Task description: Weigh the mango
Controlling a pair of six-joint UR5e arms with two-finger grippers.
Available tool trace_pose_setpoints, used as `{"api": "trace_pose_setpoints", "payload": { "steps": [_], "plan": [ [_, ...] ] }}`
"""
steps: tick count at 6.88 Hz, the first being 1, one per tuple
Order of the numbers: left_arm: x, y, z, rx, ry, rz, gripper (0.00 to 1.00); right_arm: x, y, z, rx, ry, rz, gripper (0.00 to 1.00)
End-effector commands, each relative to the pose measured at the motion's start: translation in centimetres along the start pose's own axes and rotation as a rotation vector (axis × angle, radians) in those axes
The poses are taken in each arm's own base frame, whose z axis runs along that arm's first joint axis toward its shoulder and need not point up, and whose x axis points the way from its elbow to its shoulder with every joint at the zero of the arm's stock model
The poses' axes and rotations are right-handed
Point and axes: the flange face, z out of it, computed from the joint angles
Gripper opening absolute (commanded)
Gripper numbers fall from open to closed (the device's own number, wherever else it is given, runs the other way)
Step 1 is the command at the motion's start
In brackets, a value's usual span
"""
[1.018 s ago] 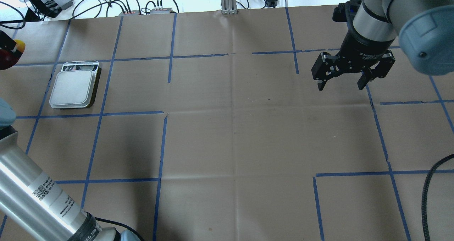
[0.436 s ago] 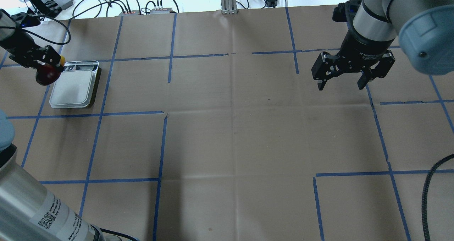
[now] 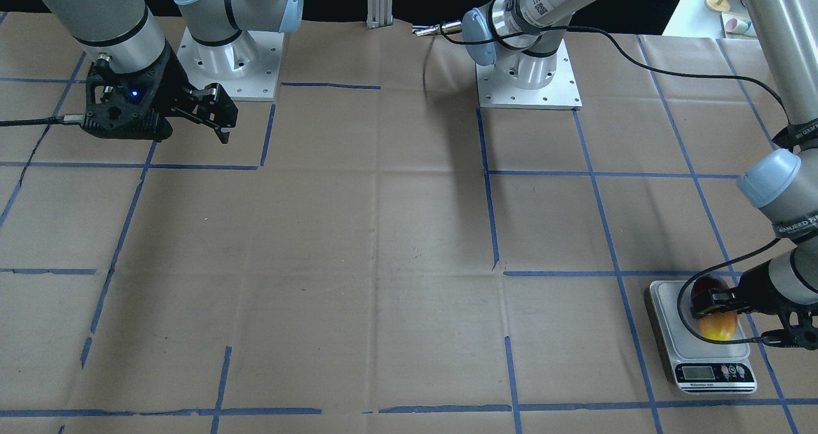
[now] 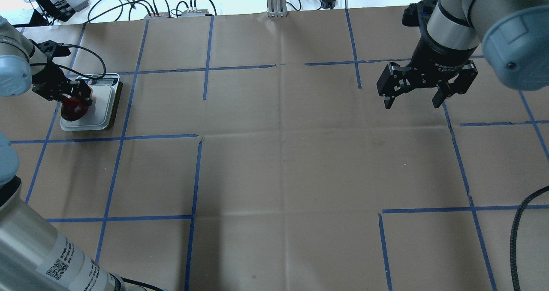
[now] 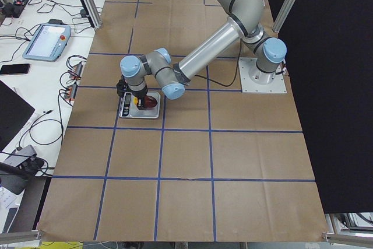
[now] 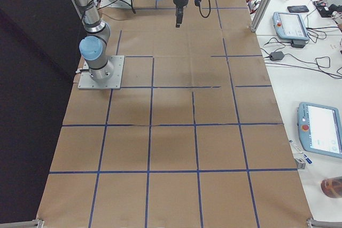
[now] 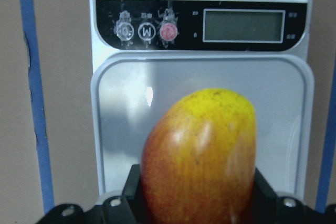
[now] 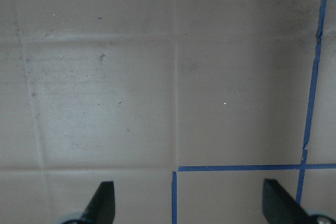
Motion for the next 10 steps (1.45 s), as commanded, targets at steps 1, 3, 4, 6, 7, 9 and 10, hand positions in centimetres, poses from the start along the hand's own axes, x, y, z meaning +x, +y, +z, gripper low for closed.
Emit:
{"api": "trace_pose_setpoints", "payload": {
  "steps": [1,3,4,6,7,9,10],
  "plan": [
    [0.1,-0.6,-4.3,0.078,-0.039,-0.024,1.0,0.0,0.0,0.0,0.0,0.0,0.0,1.0],
    [2.3,0.2,-11.2,0.149,-0.076,-0.05,1.0,0.0,0.0,-0.1,0.001,0.0,0.0,1.0],
    [5.2,1.2,-14.4,0.149,-0.069,-0.078,1.0,0.0,0.0,0.0,0.0,-0.002,0.0,1.0],
    [13.5,5.0,-21.6,0.12,-0.04,-0.168,1.0,0.0,0.0,0.0,-0.002,0.0,0.0,1.0],
    [18.0,7.3,-24.2,0.106,-0.027,-0.208,1.0,0.0,0.0,0.0,0.0,0.0,0.0,1.0],
    [27.6,9.4,-26.0,0.087,-0.012,-0.24,1.0,0.0,0.0,0.0,0.0,0.0,0.0,1.0],
    [31.4,10.5,-25.8,0.053,-0.01,-0.186,1.0,0.0,0.0,0.0,0.0,0.0,0.0,1.0]
  ]
}}
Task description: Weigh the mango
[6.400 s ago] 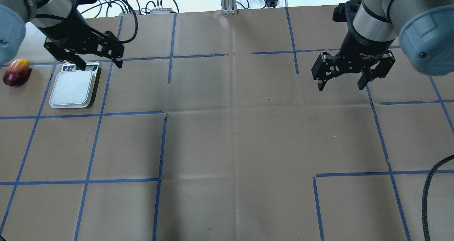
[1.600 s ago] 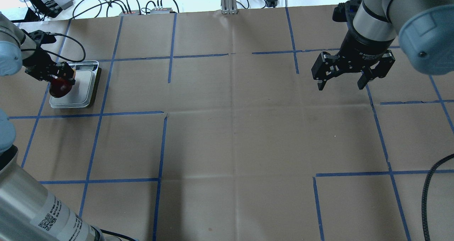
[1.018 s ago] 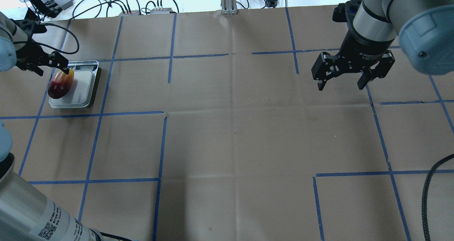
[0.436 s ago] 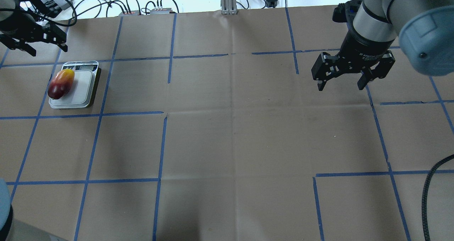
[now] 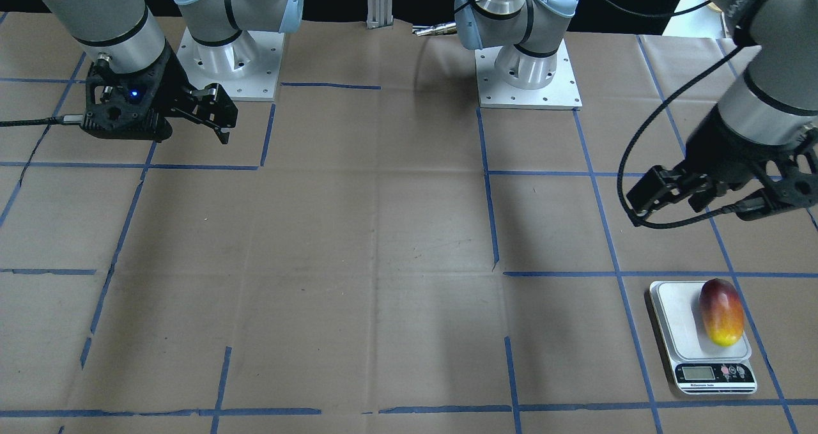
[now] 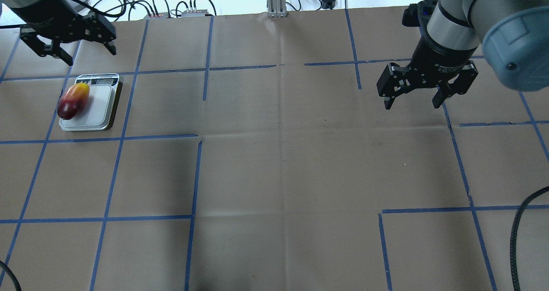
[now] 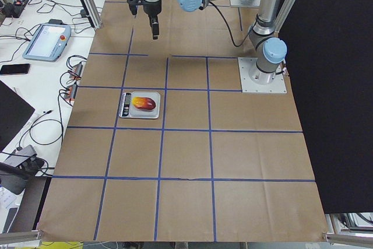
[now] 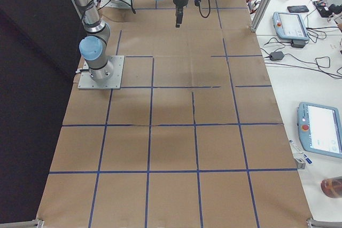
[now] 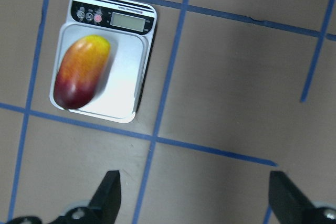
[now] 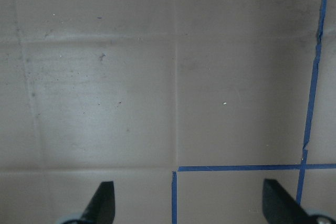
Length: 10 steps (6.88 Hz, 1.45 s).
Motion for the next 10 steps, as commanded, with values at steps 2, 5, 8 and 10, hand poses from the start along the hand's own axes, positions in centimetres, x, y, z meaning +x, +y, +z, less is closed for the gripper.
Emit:
{"api": "trace_pose_setpoints", "payload": {
  "steps": [2,5,8,10],
  "plan": [
    [8.3,3.6,1.9,-0.087,-0.004,0.116,1.0,0.0,0.0,0.0,0.0,0.0,0.0,1.0],
    [8.4,5.7,1.6,-0.088,-0.006,0.144,1.0,0.0,0.0,0.0,0.0,0.0,0.0,1.0],
    [9.5,6.1,1.0,-0.092,-0.004,0.176,1.0,0.0,0.0,0.0,0.0,0.0,0.0,1.0],
    [9.4,6.2,0.8,-0.087,-0.005,0.176,1.0,0.0,0.0,0.0,0.0,0.0,0.0,1.0]
  ]
}}
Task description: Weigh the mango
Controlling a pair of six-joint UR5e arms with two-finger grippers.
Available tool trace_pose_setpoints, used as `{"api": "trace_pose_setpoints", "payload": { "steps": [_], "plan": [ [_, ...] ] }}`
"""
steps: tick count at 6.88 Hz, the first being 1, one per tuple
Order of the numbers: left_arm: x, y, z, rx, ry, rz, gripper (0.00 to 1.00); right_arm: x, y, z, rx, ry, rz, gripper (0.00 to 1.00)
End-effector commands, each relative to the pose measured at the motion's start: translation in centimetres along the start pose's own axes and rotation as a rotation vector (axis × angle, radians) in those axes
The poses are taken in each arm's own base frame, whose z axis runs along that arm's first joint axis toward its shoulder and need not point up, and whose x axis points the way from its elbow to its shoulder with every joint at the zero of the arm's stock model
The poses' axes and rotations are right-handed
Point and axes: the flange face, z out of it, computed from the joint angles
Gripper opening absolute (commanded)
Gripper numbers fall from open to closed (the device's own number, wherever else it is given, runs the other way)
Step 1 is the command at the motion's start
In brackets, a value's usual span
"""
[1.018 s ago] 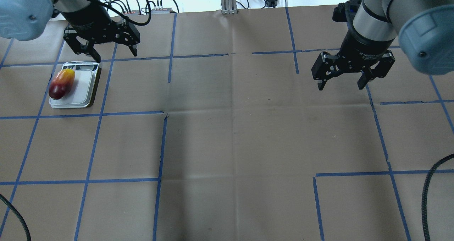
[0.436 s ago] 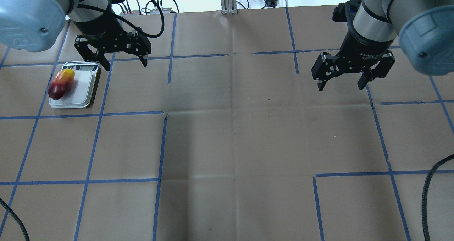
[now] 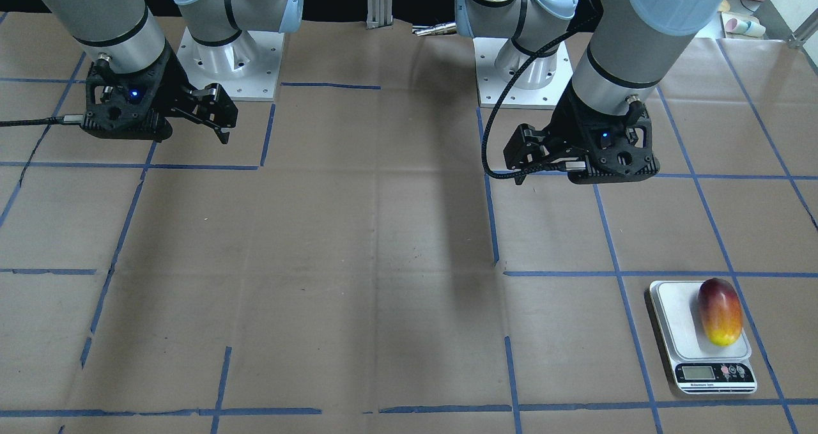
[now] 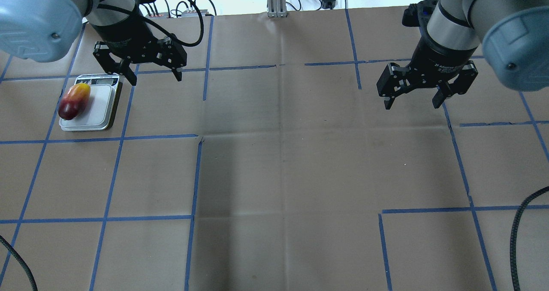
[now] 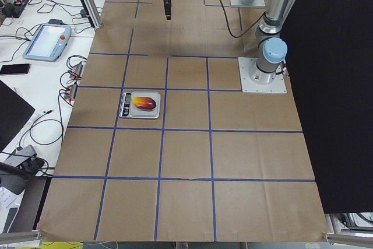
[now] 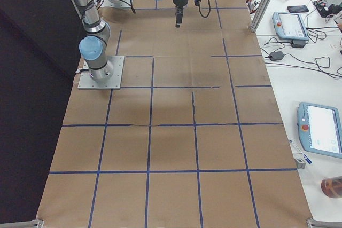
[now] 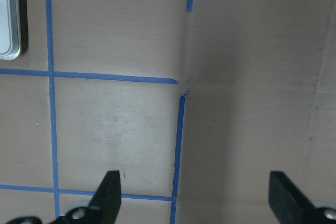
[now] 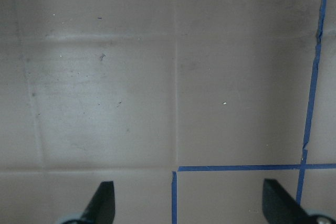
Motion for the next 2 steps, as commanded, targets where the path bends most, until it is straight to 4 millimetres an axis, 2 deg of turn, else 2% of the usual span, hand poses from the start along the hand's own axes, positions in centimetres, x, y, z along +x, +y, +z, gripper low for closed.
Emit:
{"api": "trace_pose_setpoints", "payload": {
  "steps": [1,2],
  "plan": [
    [0.03,0.2,-0.33,0.006,-0.001,0.001,1.0,0.0,-0.01,0.01,0.0,0.0,0.0,1.0],
    [0.03,0.2,-0.33,0.006,-0.001,0.001,1.0,0.0,-0.01,0.01,0.0,0.0,0.0,1.0]
  ]
}}
